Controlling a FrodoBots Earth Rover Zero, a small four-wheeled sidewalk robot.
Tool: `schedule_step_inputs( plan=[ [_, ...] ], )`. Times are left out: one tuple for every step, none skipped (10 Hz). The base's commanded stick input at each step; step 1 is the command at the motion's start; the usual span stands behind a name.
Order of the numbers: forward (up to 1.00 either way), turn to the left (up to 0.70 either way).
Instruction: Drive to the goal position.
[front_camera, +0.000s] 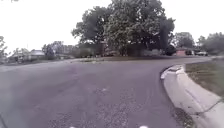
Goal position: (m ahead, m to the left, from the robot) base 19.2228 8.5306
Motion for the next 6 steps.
schedule_step_inputs(
  plan=[
    [0.04,0.0],
    [0.04,0.0],
    [0.04,0.0],
    [0.04,0.0],
    [0.04,0.0],
    [0.04,0.0]
  ],
)
